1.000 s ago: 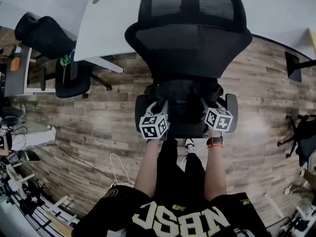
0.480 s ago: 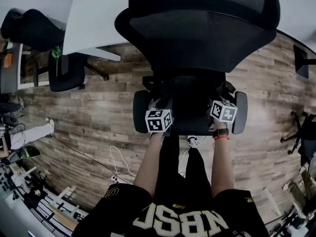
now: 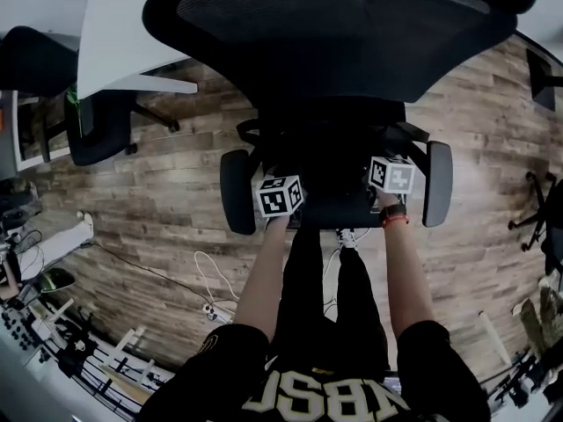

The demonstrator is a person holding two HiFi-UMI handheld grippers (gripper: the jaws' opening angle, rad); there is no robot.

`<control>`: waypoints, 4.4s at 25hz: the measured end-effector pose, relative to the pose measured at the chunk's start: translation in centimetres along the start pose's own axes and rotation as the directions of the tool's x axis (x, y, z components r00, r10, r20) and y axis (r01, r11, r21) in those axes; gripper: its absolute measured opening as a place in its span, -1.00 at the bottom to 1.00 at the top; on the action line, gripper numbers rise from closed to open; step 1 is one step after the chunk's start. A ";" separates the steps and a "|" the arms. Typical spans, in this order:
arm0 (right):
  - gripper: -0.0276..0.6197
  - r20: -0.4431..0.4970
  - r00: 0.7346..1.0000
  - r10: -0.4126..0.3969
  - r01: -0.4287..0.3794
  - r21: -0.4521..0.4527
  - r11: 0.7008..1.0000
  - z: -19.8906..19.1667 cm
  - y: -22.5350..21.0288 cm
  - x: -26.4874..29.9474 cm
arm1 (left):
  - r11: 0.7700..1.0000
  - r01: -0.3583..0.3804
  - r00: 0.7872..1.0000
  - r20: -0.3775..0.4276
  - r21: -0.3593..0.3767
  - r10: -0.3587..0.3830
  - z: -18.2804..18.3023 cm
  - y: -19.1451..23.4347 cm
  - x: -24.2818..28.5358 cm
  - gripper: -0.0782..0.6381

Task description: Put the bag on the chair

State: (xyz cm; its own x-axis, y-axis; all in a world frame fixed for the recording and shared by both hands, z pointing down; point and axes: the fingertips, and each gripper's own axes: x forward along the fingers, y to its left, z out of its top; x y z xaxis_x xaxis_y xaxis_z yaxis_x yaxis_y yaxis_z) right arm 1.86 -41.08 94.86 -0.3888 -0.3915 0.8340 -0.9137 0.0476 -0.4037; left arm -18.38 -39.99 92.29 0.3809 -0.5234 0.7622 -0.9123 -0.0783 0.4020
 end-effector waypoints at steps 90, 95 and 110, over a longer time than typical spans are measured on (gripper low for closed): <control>-0.89 0.784 0.562 0.262 0.163 -0.415 0.895 23.6 24.3 -45.8 | 0.899 -0.141 0.627 0.740 0.414 -0.242 30.6 -24.0 -39.9 -0.74; -0.89 0.787 0.553 0.273 0.168 -0.426 0.889 24.4 25.0 -46.2 | 0.907 -0.117 0.609 0.751 0.404 -0.255 31.4 -23.7 -40.4 -0.74; -0.89 0.818 0.510 0.265 0.184 -0.404 0.896 24.9 24.1 -47.3 | 0.907 -0.100 0.578 0.766 0.409 -0.281 32.8 -22.6 -41.2 -0.74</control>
State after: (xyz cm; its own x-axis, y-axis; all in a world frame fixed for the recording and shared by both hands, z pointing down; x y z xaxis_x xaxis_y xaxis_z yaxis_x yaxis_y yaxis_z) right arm 1.15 -44.34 36.31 -0.3432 -0.9392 0.0107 -0.9380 0.3421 -0.0557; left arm -18.44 -44.45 35.14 0.3615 -0.9304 -0.0611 -0.9272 -0.3656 0.0813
